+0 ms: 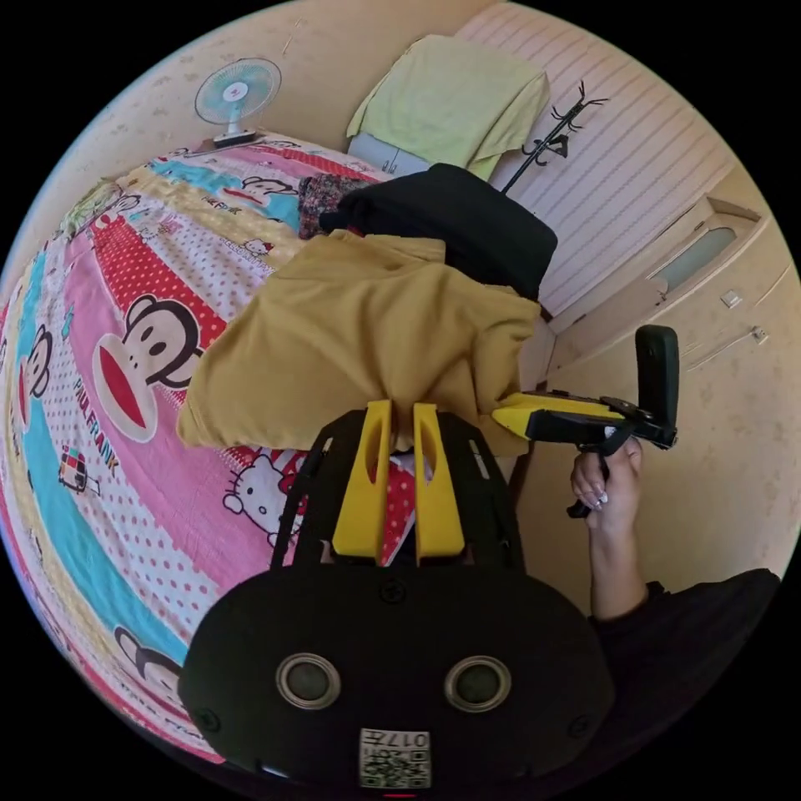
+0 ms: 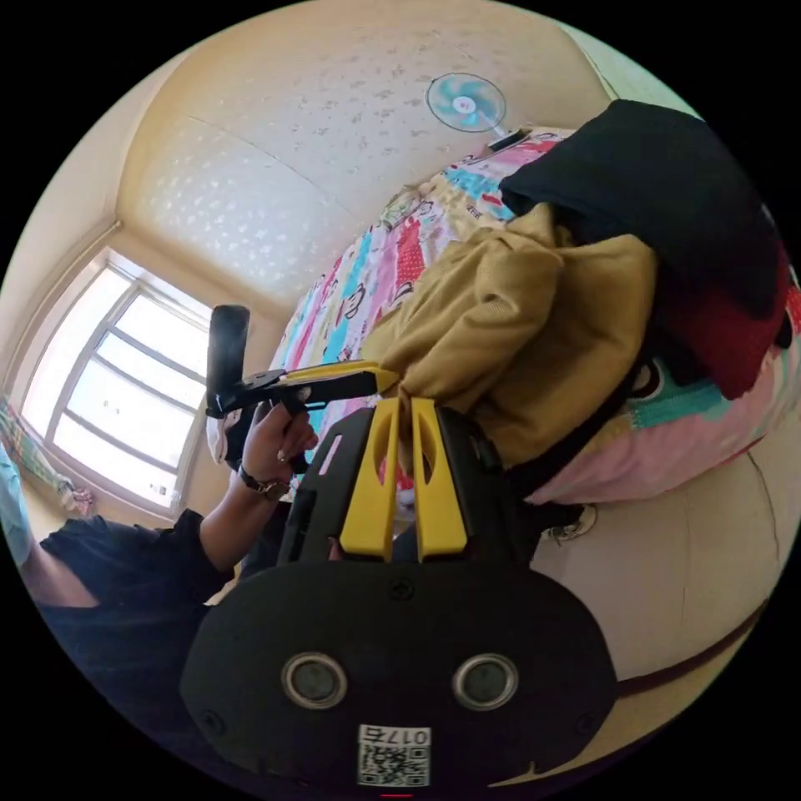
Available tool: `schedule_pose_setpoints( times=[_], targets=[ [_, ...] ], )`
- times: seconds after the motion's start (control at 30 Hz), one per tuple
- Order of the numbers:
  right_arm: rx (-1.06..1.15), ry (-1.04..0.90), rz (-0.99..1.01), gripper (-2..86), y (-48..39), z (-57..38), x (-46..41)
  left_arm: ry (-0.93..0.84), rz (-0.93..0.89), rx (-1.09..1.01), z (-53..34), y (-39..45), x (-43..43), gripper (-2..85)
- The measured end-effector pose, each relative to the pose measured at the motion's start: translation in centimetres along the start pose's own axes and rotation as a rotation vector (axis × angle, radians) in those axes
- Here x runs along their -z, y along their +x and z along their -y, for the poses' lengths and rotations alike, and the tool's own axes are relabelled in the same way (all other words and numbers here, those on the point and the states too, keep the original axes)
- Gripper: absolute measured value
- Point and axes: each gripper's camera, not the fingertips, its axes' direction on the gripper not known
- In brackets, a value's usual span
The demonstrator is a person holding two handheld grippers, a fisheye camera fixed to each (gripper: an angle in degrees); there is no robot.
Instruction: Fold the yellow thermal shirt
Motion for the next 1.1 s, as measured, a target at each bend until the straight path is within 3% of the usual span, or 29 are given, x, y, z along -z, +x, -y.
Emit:
schedule_pose_setpoints(
  times=[0.17,0.3,0.43,0.5,0.57,0.7,0.77,0.87,0.97,1.1],
  targets=[
    [0.203,-0.099,0.054,2.2,-10.2,2.6,-2.9,0.222,0.06,0.136,-7.2,-5.7,13.2,2.8],
    [0.372,-0.279,0.171,1.5,-18.1,1.5,-10.6,0.328,0.037,0.315,-16.6,-11.3,19.3,2.6],
    [0.397,-0.545,0.41,1.0,-20.8,-2.1,-19.5,0.318,0.053,0.635,-29.0,-17.8,22.4,1.9],
    [0.369,-0.676,0.569,1.0,-21.1,-4.3,-22.8,0.422,0.003,0.689,-34.1,-18.7,24.4,0.3],
    [0.314,-0.657,0.529,1.1,-20.3,-4.5,-23.0,0.506,-0.006,0.737,-38.3,-18.8,26.9,0.5],
    [0.218,-0.451,0.37,2.1,-16.9,-1.2,-19.3,0.422,-0.04,0.714,-36.8,-18.5,28.0,10.2],
    [0.181,-0.335,0.303,3.3,-15.7,0.4,-16.7,0.326,-0.096,0.593,-32.1,-17.8,26.4,15.7],
    [0.112,-0.208,0.149,7.3,-14.4,2.0,-13.3,0.217,-0.097,0.473,-25.7,-16.3,21.8,16.3],
    [0.066,-0.159,0.131,9.9,-13.9,1.9,-11.5,0.084,0.009,0.47,-21.5,-15.9,15.9,15.3],
    [0.094,-0.19,0.046,7.9,-15.0,0.5,-11.4,0.143,0.066,0.474,-21.7,-15.8,16.0,10.6]
  ],
)
